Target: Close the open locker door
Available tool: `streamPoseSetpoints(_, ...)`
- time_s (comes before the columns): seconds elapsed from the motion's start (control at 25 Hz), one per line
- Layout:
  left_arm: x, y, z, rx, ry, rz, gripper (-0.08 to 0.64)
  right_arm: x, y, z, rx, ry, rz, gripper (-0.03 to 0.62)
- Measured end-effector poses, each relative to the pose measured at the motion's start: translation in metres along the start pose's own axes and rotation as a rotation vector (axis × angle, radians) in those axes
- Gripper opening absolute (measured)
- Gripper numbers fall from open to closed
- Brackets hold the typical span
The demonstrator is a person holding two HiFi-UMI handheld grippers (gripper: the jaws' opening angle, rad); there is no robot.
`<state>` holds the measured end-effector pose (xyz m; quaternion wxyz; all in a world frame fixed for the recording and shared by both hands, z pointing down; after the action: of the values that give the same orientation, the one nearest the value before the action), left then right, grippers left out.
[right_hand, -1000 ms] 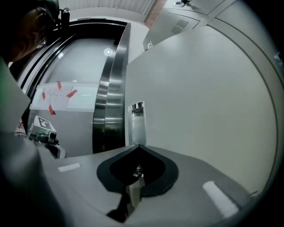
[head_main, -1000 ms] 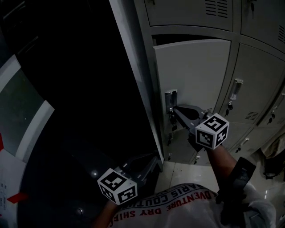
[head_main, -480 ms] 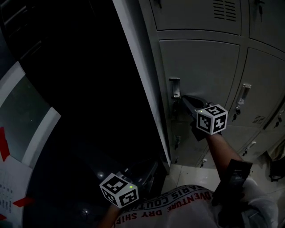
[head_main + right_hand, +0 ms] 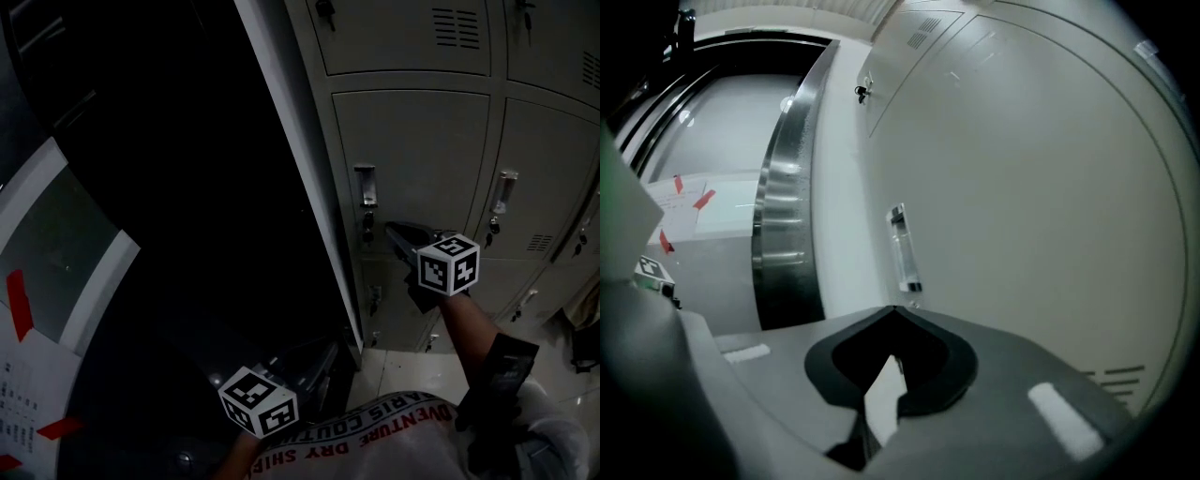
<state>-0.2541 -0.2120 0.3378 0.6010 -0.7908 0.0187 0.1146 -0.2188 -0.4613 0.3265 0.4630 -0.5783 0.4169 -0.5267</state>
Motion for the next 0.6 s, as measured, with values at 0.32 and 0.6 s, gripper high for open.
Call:
streamPoseSetpoints(0.32, 0.013, -0.032, 0.028, -0.015, -0.069, -0.002, 0.005, -0.122, -0.07, 0.065, -0.174, 0.149, -0.045, -0.008)
streamPoseSetpoints(0.6, 0.033, -0.09, 0.045, -0.045, -0.201, 0.136, 0.005, -0.214, -0.135, 0.149, -0.219, 0.09, -0.152, -0.008)
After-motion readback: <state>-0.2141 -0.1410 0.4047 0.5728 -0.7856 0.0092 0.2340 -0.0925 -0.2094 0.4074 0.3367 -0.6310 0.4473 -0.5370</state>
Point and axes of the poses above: the fingertips, and each gripper's own axes: z backward along the fingers, x to its right, y out of its top, the point moved 3 cm from there along z, backward along the fingers, and after that the axes turned 11 degrees about y, right-handed, at the moved point
